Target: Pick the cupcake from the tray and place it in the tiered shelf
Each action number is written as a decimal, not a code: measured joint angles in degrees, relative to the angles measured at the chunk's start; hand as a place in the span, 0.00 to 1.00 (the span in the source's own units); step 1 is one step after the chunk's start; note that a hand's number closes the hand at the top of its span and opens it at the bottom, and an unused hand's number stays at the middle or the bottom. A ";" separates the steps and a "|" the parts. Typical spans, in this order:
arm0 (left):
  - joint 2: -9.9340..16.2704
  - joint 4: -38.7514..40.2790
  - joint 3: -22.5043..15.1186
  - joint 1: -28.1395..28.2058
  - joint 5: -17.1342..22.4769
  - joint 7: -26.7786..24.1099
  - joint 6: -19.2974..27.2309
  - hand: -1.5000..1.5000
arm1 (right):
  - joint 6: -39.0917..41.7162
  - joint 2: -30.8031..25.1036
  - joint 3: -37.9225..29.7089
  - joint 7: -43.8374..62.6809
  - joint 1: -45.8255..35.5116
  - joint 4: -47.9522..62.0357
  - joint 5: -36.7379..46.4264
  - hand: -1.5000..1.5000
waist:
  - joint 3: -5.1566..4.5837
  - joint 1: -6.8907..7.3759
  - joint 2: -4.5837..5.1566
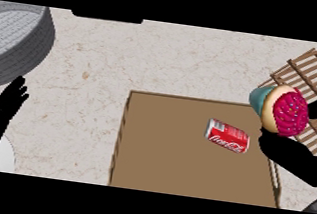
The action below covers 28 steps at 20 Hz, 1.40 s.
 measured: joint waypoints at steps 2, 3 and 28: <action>-0.23 0.08 -0.14 -0.52 -0.11 0.52 0.09 0.50 | 1.72 0.05 -1.12 -0.19 -2.82 -1.61 0.74 1.00 | -0.01 0.03 0.02; -0.03 0.15 0.01 -0.67 0.06 0.65 -0.20 0.50 | 2.60 0.08 -1.76 -0.16 -4.39 -2.40 0.99 1.00 | -0.01 0.04 0.00; -0.85 -0.11 0.65 0.02 -0.45 -0.21 -0.73 0.50 | 28.44 -11.54 -29.33 -14.27 -32.09 11.52 14.31 1.00 | 0.02 0.19 0.16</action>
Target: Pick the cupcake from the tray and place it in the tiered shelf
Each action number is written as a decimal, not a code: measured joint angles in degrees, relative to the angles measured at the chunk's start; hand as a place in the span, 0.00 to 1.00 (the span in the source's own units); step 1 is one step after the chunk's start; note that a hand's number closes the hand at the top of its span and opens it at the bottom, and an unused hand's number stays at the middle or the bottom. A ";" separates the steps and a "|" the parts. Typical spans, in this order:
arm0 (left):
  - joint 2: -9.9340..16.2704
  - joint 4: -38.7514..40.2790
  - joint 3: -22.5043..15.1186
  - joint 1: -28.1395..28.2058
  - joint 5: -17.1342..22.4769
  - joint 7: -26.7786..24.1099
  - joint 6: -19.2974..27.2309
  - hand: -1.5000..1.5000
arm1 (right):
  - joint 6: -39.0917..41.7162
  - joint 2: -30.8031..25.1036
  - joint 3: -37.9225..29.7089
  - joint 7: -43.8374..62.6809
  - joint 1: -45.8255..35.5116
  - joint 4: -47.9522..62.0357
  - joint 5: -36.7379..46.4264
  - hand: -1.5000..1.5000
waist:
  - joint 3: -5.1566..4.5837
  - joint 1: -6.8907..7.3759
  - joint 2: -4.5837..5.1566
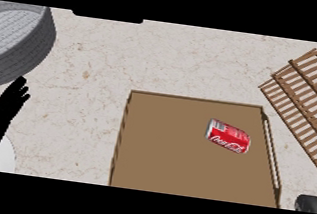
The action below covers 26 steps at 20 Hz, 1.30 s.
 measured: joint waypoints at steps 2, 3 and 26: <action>-0.34 -0.53 -0.13 0.29 -0.19 0.11 0.13 0.50 | 0.54 -1.88 -1.51 -0.78 0.35 1.71 0.18 1.00 | 0.03 0.13 0.07; -0.48 -0.56 -0.35 -0.01 -0.42 0.34 0.18 0.50 | 0.64 -3.02 -2.44 -1.13 0.12 3.02 0.04 1.00 | 0.04 0.16 0.10; -1.96 0.06 0.65 -0.48 -2.09 -0.12 -0.64 0.50 | -19.48 -12.22 -16.46 -4.83 15.76 17.64 -11.04 0.00 | 0.09 0.38 0.28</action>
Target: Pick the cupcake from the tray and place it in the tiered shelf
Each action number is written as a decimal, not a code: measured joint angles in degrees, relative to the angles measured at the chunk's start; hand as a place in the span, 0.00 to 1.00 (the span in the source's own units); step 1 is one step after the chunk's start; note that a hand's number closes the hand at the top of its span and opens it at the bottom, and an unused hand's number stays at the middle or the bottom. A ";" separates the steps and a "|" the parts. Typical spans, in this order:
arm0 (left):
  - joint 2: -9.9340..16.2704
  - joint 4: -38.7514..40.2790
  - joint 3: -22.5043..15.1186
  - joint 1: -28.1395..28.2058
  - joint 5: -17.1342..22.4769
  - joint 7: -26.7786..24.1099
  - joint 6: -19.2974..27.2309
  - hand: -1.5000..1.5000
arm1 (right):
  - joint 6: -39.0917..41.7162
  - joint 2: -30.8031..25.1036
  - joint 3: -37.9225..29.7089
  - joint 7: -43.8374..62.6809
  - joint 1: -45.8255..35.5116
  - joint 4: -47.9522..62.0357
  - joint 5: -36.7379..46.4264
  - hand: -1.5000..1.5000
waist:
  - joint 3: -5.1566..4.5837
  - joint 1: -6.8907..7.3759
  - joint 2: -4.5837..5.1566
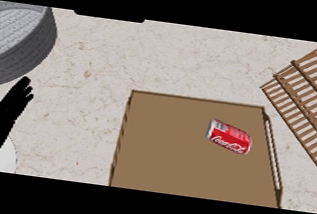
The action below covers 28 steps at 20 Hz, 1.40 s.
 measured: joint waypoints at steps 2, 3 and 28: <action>0.28 -0.34 0.32 -0.38 0.01 0.74 -0.18 0.50 | -1.92 -0.84 -0.32 -0.33 0.26 1.06 -1.69 0.00 | 0.00 0.03 -0.01; -0.07 -0.93 0.17 -0.03 -0.22 0.90 0.11 0.50 | -3.00 -0.95 -0.67 -0.49 0.63 1.14 -2.61 0.00 | -0.01 0.05 -0.03; 0.27 1.29 2.58 0.19 -0.22 -0.04 -0.91 0.50 | 3.46 -9.13 -18.49 9.59 -6.95 -26.27 -30.30 0.00 | -0.11 -1.84 -0.87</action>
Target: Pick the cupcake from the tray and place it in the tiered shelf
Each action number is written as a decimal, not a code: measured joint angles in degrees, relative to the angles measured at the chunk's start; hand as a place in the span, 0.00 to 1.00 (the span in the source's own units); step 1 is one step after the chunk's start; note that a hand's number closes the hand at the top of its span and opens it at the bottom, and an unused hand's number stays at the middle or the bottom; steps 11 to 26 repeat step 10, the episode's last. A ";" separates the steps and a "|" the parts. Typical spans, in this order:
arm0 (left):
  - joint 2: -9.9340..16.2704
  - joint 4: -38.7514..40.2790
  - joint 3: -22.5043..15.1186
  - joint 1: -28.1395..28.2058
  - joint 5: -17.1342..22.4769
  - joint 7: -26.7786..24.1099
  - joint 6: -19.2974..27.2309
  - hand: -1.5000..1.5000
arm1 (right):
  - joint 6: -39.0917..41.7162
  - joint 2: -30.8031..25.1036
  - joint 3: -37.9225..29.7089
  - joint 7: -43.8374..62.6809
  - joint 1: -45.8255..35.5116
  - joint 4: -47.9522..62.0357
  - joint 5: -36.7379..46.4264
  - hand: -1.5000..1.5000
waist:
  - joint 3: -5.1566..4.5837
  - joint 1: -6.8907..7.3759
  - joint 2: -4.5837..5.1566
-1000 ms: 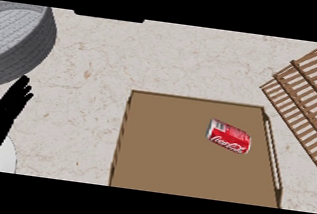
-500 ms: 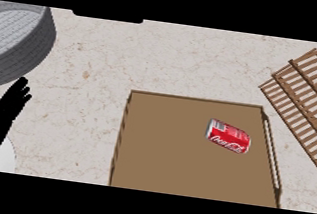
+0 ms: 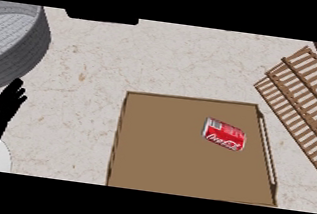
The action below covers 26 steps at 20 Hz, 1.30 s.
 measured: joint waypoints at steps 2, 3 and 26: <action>0.16 -0.41 0.37 0.51 0.30 0.36 -0.08 0.50 | 3.13 -2.33 -2.63 0.34 -0.52 -2.01 -1.63 0.00 | -0.02 -0.71 -0.36; 0.06 -0.23 0.40 0.64 0.10 0.31 0.18 0.50 | 4.60 -3.24 -4.04 0.39 -0.64 -2.88 -2.39 0.00 | -0.04 -1.15 -0.50; 0.50 -0.55 2.30 4.05 0.56 -0.15 0.56 0.50 | 15.53 -7.92 -14.43 -2.12 -0.61 -4.60 -8.65 0.00 | -0.08 -4.26 -2.06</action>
